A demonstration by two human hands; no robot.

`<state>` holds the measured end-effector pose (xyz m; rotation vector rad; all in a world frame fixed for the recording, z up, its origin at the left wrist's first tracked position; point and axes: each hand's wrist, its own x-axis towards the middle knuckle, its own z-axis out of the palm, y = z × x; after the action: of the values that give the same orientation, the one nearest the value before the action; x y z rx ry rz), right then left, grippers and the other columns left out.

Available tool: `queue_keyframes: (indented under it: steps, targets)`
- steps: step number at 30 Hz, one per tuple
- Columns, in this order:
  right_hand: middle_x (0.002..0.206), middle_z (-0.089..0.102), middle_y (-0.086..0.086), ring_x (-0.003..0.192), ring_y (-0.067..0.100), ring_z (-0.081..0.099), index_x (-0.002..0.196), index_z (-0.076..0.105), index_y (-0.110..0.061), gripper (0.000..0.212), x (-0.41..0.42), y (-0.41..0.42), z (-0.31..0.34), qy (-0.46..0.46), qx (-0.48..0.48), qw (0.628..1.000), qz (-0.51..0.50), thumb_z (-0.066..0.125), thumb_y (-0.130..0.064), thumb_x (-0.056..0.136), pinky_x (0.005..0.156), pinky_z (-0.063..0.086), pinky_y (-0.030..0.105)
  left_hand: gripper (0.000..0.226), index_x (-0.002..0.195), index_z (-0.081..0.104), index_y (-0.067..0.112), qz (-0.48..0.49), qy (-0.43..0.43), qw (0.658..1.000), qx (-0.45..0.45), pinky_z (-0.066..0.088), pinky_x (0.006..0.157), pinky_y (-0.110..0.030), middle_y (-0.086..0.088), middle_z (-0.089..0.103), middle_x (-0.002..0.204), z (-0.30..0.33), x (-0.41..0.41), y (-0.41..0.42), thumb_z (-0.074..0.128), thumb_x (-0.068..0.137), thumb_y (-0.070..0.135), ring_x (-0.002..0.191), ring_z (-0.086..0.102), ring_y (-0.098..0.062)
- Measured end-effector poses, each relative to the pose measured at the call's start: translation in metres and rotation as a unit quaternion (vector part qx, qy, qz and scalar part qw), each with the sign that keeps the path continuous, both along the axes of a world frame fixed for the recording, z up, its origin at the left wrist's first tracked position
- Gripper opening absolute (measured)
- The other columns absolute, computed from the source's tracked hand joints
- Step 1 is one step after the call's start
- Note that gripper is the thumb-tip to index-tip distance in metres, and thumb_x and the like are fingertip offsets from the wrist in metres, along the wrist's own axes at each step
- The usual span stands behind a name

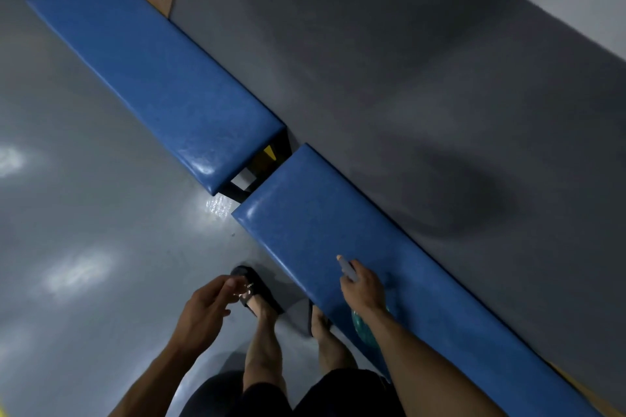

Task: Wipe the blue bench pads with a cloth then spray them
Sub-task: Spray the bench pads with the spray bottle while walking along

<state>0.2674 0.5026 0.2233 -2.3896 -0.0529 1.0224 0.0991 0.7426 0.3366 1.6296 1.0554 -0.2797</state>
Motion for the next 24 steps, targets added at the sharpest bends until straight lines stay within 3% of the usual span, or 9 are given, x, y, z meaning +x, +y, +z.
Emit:
queue_keyframes:
  steps: [5,9,13,17,24]
  targets:
    - [0.077,0.064,-0.002,0.072,0.024,0.061,0.079,0.056,-0.021,0.009,0.053,0.005,0.007,-0.02,-0.03,0.994,-0.1,0.053,-0.023,0.087,0.065,0.051,0.037,0.033,0.099,0.072,0.028,0.003,0.003,1.0,-0.006,0.053,0.074,-0.029,0.008,0.075,0.095,0.0,0.0,0.009,0.043,0.096,0.044,0.089,0.068,-0.005]
    - [0.08,0.061,0.001,0.068,0.023,0.057,0.082,0.057,-0.018,0.013,0.083,0.009,0.018,-0.039,-0.082,0.992,-0.086,0.046,-0.02,0.088,0.056,0.039,0.03,0.031,0.1,0.071,0.029,-0.006,0.006,1.0,-0.009,0.053,0.074,-0.028,0.008,0.075,0.097,-0.002,0.004,0.02,0.042,0.099,0.041,0.09,0.068,-0.005]
    - [0.079,0.062,0.002,0.067,0.022,0.058,0.083,0.058,-0.018,0.013,0.083,0.02,0.021,-0.035,-0.083,0.991,-0.095,0.047,-0.02,0.089,0.057,0.039,0.029,0.035,0.101,0.071,0.029,-0.015,-0.002,1.0,-0.017,0.054,0.075,-0.03,0.01,0.074,0.097,-0.003,0.008,0.032,0.041,0.095,0.045,0.088,0.068,-0.003]
    - [0.083,0.066,0.001,0.073,0.022,0.062,0.087,0.061,-0.018,0.01,0.054,0.044,0.024,-0.003,-0.034,0.999,-0.038,0.052,-0.022,0.09,0.054,0.04,0.025,0.034,0.101,0.071,0.03,-0.02,-0.014,0.999,-0.024,0.055,0.076,-0.032,0.009,0.074,0.097,-0.004,0.009,0.048,0.042,0.096,0.045,0.089,0.068,-0.005]
    - [0.085,0.059,-0.005,0.081,0.022,0.059,0.09,0.057,-0.022,0.007,-0.021,0.105,0.01,0.024,-0.031,0.997,0.067,0.053,-0.027,0.09,0.069,0.045,0.033,0.029,0.096,0.07,0.042,-0.02,-0.015,0.999,-0.024,0.054,0.076,-0.031,0.009,0.074,0.099,-0.004,-0.006,0.09,0.041,0.097,0.046,0.09,0.068,-0.008]
